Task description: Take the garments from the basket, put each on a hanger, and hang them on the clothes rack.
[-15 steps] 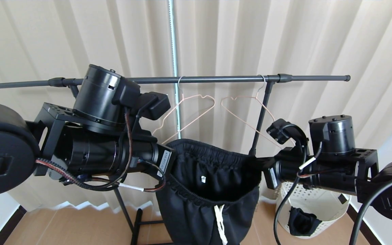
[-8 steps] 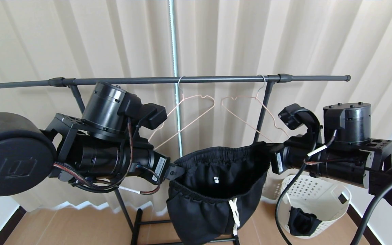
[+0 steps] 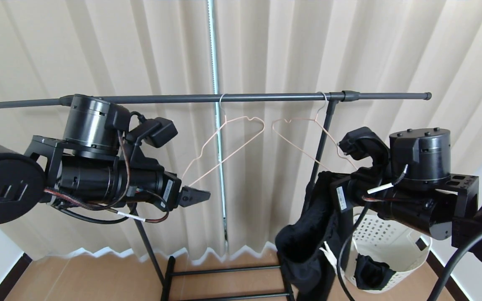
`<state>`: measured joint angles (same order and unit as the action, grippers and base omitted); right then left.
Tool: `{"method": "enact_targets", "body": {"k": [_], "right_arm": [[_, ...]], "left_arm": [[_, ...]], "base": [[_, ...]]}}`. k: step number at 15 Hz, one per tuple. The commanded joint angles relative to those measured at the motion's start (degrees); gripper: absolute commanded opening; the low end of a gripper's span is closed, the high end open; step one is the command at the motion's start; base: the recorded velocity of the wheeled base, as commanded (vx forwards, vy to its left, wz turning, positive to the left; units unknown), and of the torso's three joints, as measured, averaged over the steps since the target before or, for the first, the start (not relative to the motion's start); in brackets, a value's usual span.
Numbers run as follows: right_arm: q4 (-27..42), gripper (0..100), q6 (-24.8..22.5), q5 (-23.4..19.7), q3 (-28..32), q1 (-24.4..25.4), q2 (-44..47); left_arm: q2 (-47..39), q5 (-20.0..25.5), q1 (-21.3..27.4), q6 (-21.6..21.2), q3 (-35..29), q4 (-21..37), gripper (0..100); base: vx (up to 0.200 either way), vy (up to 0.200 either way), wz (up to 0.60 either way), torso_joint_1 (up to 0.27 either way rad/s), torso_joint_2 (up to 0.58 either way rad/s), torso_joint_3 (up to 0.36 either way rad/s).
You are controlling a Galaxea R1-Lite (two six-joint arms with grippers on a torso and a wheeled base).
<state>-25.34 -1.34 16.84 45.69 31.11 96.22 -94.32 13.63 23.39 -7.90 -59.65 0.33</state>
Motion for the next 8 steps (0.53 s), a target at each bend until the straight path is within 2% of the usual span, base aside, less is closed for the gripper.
{"method": "enact_targets", "body": {"k": [1, 3, 5, 8], "right_arm": [[-0.1, 0, -0.1, 1.8, -0.6, 3.0, -0.2], [0.0, 0, -0.2, 1.9, -1.0, 3.6, -1.3], [0.0, 0, -0.2, 1.9, -1.0, 3.6, -1.4], [0.0, 0, -0.2, 1.9, -1.1, 3.6, -1.4]], "left_arm": [[-1.1, 0.2, -2.5, -1.5, 1.9, -3.8, 100], [-3.2, 0.0, -2.7, -1.9, 3.9, -10.3, 100], [-4.6, -0.5, -2.7, -1.8, 4.2, -12.6, 100], [-5.9, -2.4, -2.6, -1.8, 3.0, -13.1, 100]], "base": [[0.000, 0.000, 0.00, 0.000, 0.00, 0.000], [0.000, 0.000, 0.00, 0.000, 0.00, 0.000], [0.000, 0.000, 0.00, 0.000, 0.00, 0.000], [0.200, 0.000, 0.00, -0.006, 0.00, 0.001]]}}
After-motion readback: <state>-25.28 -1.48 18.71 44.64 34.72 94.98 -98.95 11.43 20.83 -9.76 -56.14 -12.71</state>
